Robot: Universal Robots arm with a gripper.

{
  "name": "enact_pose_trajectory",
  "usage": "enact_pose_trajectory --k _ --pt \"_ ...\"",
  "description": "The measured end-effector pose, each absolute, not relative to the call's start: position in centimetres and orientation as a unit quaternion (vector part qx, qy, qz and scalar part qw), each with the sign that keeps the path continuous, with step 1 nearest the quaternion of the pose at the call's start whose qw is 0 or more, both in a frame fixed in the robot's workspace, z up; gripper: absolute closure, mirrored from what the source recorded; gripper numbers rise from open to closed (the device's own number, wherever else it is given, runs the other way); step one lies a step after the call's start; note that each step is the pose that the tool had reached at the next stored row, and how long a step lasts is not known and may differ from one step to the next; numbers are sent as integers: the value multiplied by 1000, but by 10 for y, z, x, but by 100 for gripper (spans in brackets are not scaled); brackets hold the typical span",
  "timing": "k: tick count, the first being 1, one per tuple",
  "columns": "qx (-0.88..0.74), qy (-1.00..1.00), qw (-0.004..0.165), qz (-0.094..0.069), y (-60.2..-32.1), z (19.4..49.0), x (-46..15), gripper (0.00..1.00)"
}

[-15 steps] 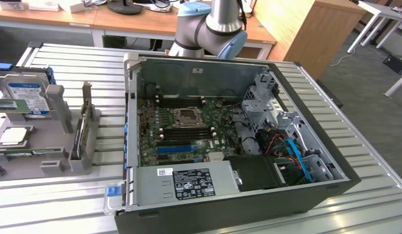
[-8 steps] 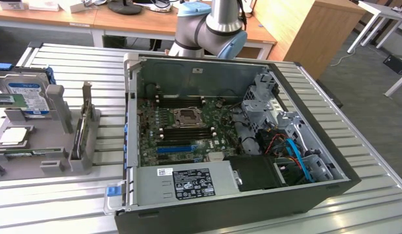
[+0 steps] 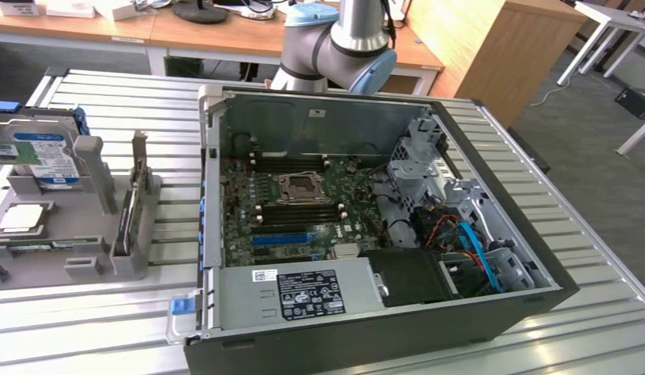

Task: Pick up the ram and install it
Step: 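Pick up the ram and move it above insertion slot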

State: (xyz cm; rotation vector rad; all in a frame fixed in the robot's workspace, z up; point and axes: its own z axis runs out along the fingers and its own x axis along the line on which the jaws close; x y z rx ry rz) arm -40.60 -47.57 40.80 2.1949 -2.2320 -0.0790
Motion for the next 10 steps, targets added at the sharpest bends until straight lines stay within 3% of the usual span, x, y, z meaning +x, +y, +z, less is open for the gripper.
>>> enact_pose_trajectory --k 10 --pt "701 -713 5 -25 -476 410 -406 88"
